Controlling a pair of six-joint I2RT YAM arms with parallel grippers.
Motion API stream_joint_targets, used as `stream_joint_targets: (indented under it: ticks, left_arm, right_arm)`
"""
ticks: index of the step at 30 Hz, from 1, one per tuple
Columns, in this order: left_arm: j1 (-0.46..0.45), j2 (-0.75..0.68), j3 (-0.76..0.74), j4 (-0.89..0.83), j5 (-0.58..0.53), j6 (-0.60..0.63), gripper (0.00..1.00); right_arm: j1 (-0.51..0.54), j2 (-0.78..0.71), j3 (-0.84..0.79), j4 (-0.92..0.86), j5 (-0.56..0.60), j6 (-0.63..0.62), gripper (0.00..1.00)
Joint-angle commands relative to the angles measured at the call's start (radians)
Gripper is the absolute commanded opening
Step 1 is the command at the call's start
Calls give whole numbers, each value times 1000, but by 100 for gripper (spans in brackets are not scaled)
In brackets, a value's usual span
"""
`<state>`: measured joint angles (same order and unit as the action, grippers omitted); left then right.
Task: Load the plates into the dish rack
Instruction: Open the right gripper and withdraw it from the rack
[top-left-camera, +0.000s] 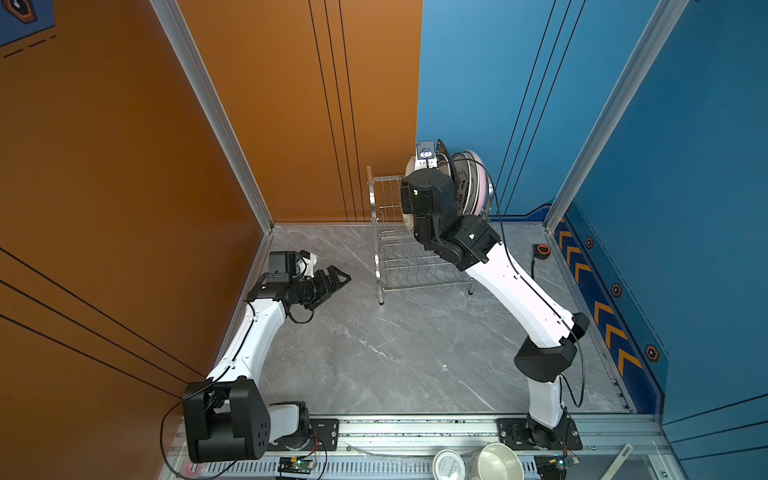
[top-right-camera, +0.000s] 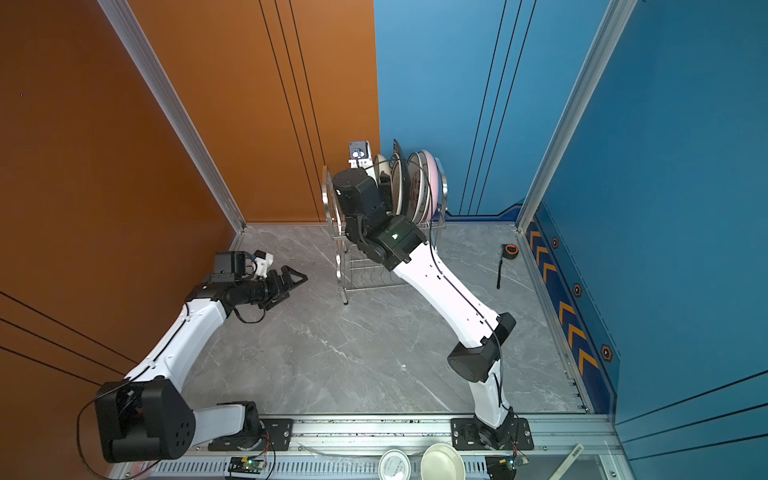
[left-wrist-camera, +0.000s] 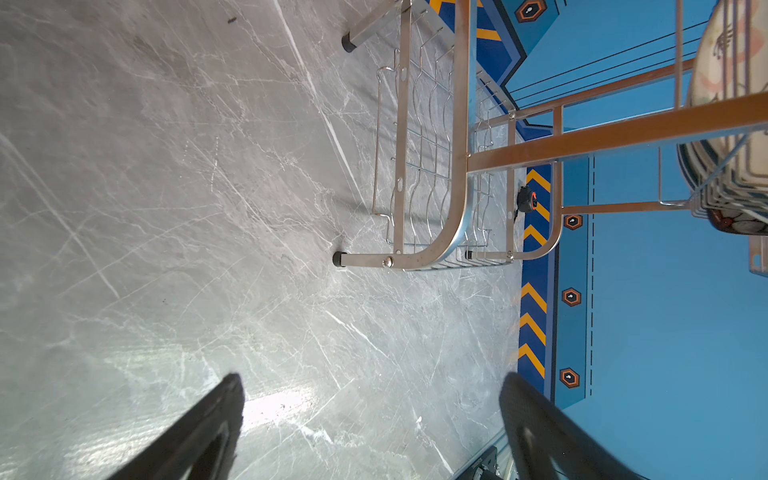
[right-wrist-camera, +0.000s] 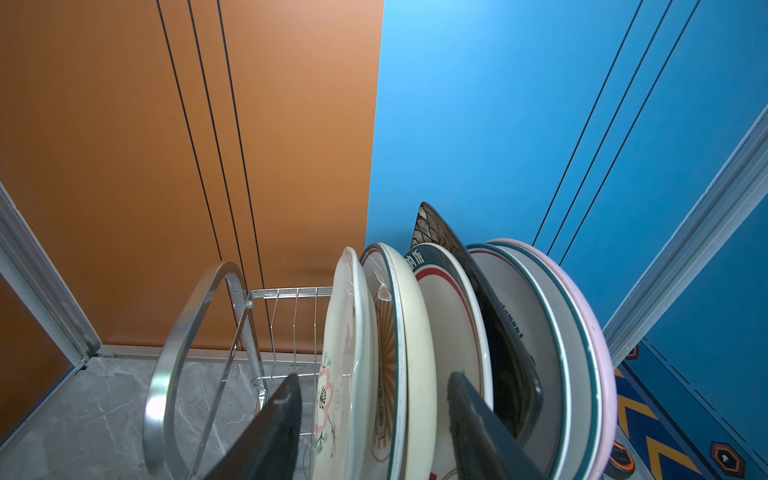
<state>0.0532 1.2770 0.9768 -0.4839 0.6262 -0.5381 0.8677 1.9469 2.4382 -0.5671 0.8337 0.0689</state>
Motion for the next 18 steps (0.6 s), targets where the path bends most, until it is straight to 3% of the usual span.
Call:
stream_joint_targets:
  ticks: [1, 9, 18]
  left_arm:
    - [5, -15, 8, -18, -28, 26, 97]
    - [-3, -33, 18, -18, -101, 85, 99]
    - [-1, -44, -1, -7, -264, 195, 99]
  right_arm:
    - [4, -64, -39, -89, -67, 68, 64]
    - [-21, -270, -294, -117, -182, 168, 76]
    - [-159, -491, -634, -94, -322, 244, 86]
